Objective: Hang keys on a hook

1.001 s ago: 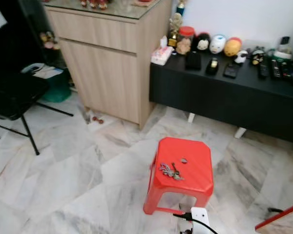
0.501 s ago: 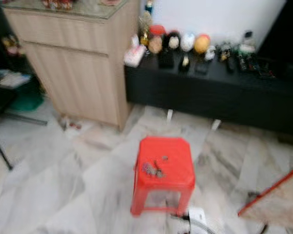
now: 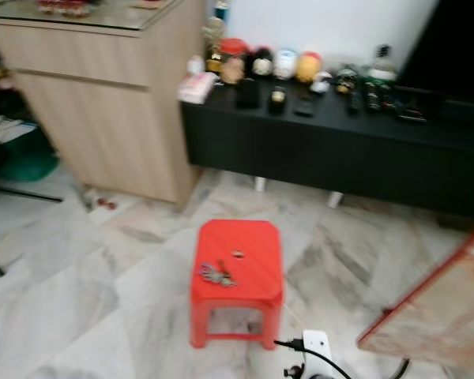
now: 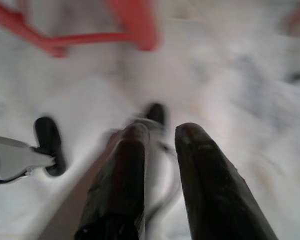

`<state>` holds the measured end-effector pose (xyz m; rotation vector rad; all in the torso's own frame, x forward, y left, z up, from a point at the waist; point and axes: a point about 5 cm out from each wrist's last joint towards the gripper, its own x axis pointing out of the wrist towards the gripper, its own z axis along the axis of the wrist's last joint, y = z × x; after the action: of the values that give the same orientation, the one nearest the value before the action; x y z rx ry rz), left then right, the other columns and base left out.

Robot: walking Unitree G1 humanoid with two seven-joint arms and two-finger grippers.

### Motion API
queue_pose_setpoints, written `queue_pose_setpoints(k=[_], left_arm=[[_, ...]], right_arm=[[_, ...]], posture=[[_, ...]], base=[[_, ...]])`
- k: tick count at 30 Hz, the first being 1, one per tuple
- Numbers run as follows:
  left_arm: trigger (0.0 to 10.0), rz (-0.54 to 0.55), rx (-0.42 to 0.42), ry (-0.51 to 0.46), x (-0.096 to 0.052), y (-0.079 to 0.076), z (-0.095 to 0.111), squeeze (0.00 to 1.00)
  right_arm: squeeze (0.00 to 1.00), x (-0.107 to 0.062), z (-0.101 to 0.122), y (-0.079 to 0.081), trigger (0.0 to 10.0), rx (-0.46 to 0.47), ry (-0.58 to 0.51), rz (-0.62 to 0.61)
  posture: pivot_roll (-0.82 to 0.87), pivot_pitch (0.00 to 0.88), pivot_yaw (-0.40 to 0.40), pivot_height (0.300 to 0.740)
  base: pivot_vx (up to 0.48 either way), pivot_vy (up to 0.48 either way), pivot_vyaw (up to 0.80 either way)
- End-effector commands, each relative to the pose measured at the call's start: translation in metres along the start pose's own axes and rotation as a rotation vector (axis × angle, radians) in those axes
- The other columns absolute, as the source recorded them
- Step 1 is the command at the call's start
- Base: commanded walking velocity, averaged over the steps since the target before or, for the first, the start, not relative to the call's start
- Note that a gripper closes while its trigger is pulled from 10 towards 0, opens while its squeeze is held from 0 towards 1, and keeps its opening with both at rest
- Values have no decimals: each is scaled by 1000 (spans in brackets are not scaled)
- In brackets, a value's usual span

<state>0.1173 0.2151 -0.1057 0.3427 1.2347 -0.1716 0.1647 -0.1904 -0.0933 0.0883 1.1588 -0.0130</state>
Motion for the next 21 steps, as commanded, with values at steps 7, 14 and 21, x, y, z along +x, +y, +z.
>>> queue_pose_setpoints(k=[7,14,21], left_arm=[[10000,-22,-25,-11,0,-8,-2,0],[10000,-23,-28,-9,0,-10,-3,0],[10000,-27,-32,-6,1,-12,-3,0]], right_arm=[[0,0,-1,3,10000,-4,16,8],[0,1,-1,4,10000,1,10,11],[0,1,1,6,10000,-30,-4,29]], posture=[[-8,93,-40,740],[-9,95,-40,740],[-11,99,-38,740]], base=[[0,-374,-766],[0,-379,-79],[0,-377,0]])
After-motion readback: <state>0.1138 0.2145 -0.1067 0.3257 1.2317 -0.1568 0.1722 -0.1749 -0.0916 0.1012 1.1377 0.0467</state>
